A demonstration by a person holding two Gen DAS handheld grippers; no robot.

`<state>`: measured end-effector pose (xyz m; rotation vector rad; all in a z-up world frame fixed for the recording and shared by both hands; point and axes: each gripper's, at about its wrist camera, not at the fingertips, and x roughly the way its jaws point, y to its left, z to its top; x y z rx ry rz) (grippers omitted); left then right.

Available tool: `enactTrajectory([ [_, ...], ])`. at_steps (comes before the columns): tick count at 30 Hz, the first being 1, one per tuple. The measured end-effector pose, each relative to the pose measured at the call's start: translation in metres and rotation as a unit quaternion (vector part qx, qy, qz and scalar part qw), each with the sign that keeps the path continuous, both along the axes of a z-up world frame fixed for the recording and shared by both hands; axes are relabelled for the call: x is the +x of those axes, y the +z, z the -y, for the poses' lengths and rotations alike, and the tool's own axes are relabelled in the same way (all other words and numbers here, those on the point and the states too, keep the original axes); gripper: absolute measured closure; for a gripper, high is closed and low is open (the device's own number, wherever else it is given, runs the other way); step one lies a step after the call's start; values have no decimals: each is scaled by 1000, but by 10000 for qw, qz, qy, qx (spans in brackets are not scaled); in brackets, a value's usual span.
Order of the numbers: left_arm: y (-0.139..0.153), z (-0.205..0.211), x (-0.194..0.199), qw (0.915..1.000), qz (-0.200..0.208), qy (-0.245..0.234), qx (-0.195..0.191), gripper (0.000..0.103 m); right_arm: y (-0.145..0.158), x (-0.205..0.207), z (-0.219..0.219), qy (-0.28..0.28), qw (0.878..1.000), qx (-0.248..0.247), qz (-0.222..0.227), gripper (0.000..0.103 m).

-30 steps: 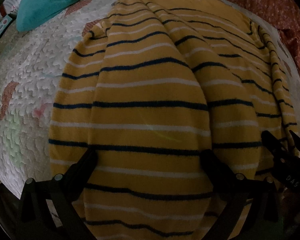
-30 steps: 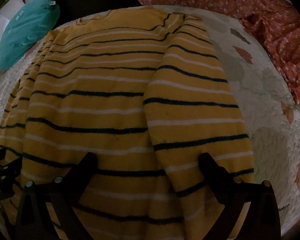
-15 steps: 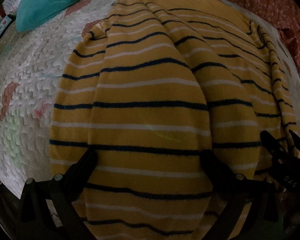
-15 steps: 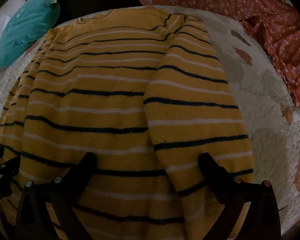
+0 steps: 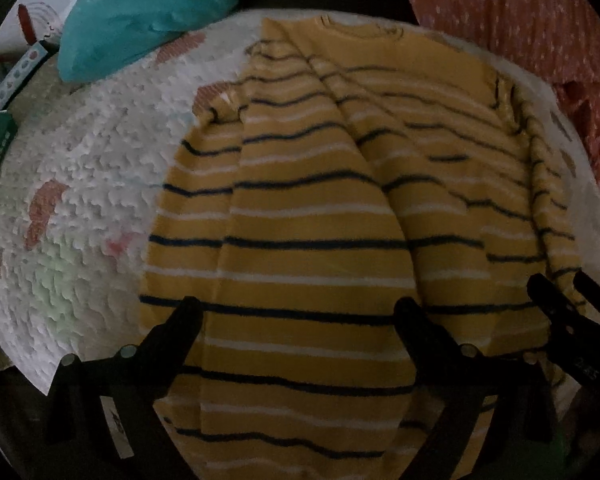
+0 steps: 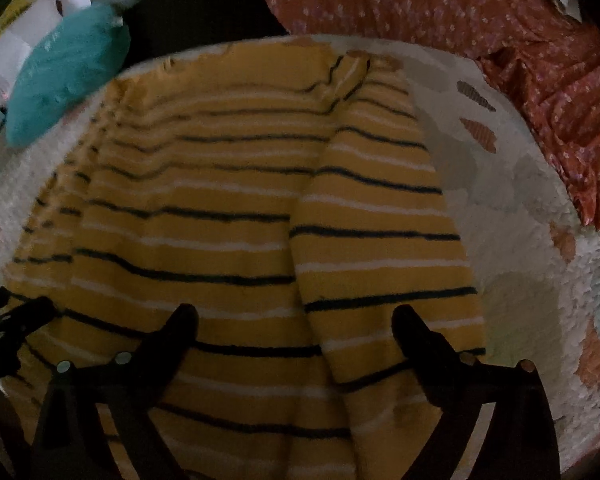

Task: Fold small clothes

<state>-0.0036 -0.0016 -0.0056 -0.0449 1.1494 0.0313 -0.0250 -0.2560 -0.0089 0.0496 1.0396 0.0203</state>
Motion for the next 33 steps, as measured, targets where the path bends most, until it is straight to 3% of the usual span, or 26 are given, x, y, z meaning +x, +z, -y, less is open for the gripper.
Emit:
enactTrajectory([
  [6,5,-5,1,9999,118,-2,-66,7,7,2,0,-16,9999,148,68,9],
  [33,6,5,-1,9996,86,-80,-247,7,23,-14,2,-20,9988,96,479,9],
])
